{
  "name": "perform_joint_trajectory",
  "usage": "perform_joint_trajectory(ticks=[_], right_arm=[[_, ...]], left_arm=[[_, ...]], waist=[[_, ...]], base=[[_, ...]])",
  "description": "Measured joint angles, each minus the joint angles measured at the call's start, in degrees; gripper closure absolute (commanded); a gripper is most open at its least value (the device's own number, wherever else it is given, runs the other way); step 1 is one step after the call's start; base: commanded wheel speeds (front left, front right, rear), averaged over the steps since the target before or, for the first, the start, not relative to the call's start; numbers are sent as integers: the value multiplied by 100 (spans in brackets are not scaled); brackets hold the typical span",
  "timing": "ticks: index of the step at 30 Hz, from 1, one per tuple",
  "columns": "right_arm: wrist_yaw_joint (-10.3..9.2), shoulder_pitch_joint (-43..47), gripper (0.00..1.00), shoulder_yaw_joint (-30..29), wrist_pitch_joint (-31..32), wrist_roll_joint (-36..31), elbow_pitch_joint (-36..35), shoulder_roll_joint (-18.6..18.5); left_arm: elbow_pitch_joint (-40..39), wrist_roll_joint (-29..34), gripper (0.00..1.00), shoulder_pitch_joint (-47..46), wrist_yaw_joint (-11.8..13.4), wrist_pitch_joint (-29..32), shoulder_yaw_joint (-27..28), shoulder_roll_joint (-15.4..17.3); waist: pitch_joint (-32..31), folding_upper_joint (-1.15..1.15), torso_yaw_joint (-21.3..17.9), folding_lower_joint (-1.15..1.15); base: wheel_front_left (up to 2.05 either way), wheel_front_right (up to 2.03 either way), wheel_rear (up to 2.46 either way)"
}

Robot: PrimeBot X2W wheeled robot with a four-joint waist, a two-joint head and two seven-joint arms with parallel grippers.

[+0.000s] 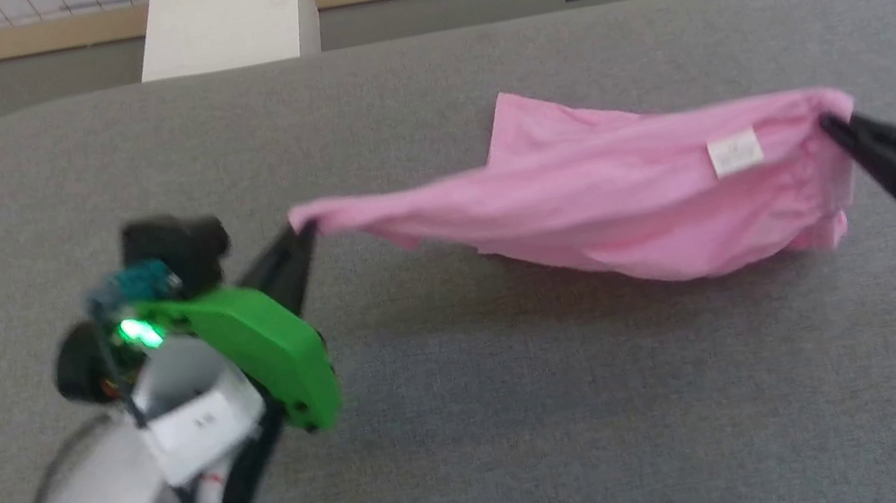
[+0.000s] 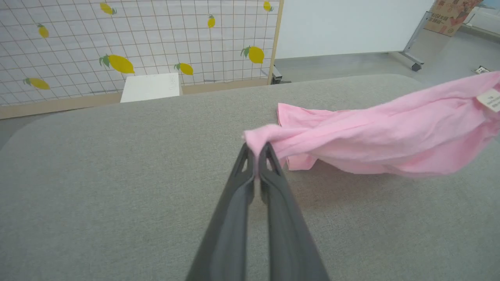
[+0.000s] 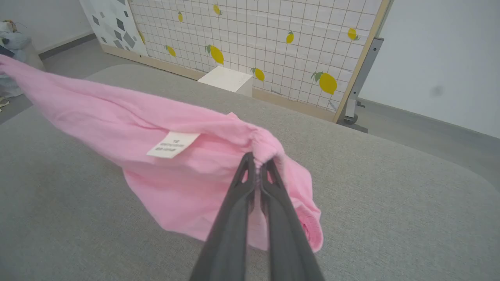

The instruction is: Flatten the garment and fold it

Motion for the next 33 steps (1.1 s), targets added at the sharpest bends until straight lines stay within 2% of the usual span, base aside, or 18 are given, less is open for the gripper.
perform_joint_trajectory(ticks=[6, 11, 15, 19, 28, 33], right_arm=[[0, -847, 100, -85, -119, 565, -398, -232], [0, -1595, 100, -65, -38, 882, -437, -290], [1, -2288, 100, -54, 149, 1090, -385, -320], [1, -3014, 100, 222, 229, 1072, -343, -517], [3, -4902, 100, 1081, -113, 1051, 655, -706], [4, -6133, 100, 1630, -565, 1011, 1516, -570]], left_arm=[[-299, -248, 100, -896, -270, 298, 545, 375], [-341, -465, 100, -1669, -491, 589, 906, 530], [-199, -603, 100, -2370, -662, 809, 1116, 648], [63, -644, 100, -3026, -820, 1004, 1222, 719], [1268, -493, 100, -4788, -1358, 1407, 1106, 719], [2191, -85, 100, -6029, -1637, 1348, 977, 536]], waist=[[-319, 0, -75, 0], [-439, 0, -149, 0], [-339, 0, -173, 0], [-130, 0, -186, 0], [726, 0, -251, 0], [1390, 0, -302, 1]], base=[[0, 0, 0], [0, 0, 0], [0, 0, 0], [0, 0, 0], [0, 0, 0], [0, 0, 0]])
